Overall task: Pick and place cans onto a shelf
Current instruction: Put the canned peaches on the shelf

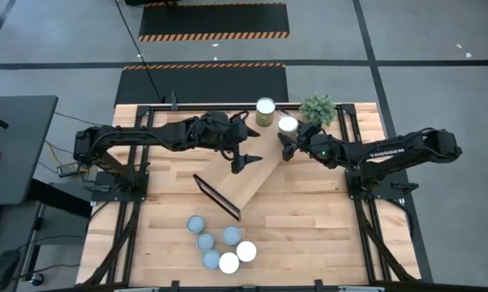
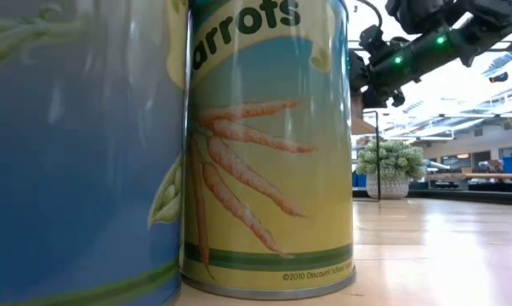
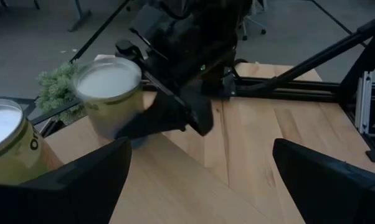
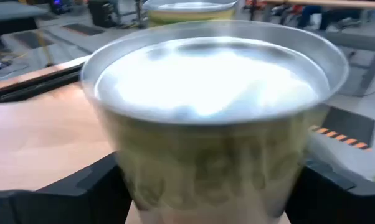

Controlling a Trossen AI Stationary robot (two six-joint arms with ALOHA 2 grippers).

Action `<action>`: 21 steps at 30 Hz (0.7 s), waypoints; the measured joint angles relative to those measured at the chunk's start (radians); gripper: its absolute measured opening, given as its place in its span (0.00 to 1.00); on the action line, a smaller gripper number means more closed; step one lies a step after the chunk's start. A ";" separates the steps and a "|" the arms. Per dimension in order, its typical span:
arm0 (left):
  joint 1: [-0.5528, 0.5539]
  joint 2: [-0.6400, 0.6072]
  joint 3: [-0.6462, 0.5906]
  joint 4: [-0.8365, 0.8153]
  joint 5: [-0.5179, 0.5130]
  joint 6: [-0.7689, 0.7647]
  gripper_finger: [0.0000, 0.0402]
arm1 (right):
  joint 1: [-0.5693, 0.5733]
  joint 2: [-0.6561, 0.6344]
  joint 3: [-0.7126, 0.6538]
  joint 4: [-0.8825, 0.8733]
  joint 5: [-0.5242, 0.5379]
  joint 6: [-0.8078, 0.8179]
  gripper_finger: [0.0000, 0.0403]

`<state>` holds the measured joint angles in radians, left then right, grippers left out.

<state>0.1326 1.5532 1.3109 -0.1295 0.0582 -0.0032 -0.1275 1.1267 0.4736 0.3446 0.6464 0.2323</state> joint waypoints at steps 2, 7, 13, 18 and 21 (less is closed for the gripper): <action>0.000 0.000 0.000 -0.003 0.000 -0.001 0.99 | -0.006 0.000 0.000 -0.010 -0.036 -0.006 0.86; 0.000 0.000 0.000 -0.005 0.000 -0.010 0.99 | -0.007 0.002 -0.002 -0.008 -0.066 -0.033 0.92; 0.000 0.000 0.000 -0.017 0.000 -0.011 0.99 | -0.007 0.001 0.018 -0.012 -0.066 -0.058 0.98; 0.000 0.000 0.000 -0.018 0.000 -0.010 0.99 | -0.012 0.001 0.053 -0.009 -0.065 -0.112 0.99; 0.000 0.000 0.000 -0.018 0.000 -0.010 0.99 | -0.018 0.001 0.060 -0.013 -0.064 -0.116 0.99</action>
<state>0.1326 1.5532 1.3109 -0.1471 0.0578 -0.0135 -0.1450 1.1275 0.5331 0.3314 0.5822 0.1158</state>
